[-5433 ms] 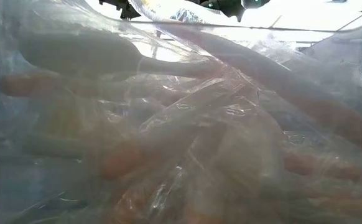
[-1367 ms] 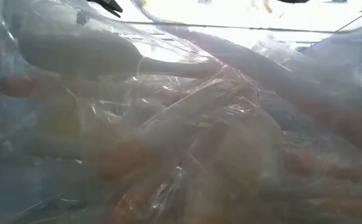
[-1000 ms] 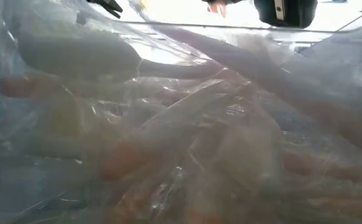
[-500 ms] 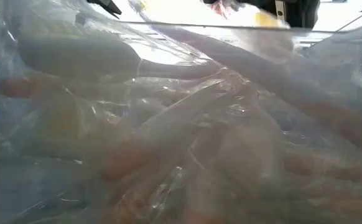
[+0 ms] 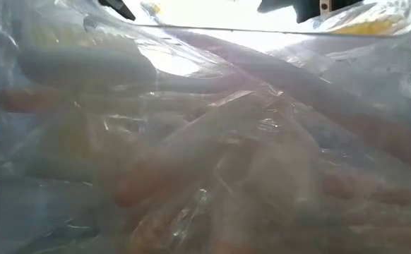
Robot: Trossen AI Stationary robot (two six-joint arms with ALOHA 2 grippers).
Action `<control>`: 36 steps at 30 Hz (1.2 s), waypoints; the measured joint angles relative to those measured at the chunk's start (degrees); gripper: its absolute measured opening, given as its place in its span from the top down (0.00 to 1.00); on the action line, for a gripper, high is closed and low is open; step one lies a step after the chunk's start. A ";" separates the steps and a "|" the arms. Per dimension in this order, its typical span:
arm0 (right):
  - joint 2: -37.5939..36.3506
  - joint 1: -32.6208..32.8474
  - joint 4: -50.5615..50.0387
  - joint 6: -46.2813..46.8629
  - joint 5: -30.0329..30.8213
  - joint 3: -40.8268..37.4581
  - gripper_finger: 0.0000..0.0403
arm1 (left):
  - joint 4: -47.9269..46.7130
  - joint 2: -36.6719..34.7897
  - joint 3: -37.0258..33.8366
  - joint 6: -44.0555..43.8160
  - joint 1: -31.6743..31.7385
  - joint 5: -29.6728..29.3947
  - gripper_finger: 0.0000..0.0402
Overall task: Pick & Place Toothbrushes
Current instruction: Put the blue toothbrush into the top black bin
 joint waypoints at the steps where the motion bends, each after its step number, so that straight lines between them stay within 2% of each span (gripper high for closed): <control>1: -0.28 -0.29 0.16 -0.01 -0.91 0.03 0.62 | 0.02 0.00 0.00 0.00 0.02 0.00 0.75; 6: -2.02 -2.33 -0.48 -0.24 -4.33 0.01 0.68 | 0.11 0.00 0.00 0.00 0.00 0.00 0.75; 17: -3.04 -9.35 1.78 -7.03 -4.39 0.01 0.78 | 0.17 0.00 0.00 0.02 0.02 -0.07 0.75; 21: -3.04 -12.13 5.31 -10.03 -7.73 0.01 0.81 | 0.17 0.00 0.00 0.02 0.02 -0.07 0.75; 27: -3.59 -15.87 13.53 -19.70 -10.43 0.01 0.85 | 0.17 0.00 0.00 0.02 0.02 -0.07 0.75; 36: -6.25 -23.94 15.91 -34.94 -13.47 0.01 0.87 | 0.20 0.00 0.00 0.02 0.02 -0.06 0.75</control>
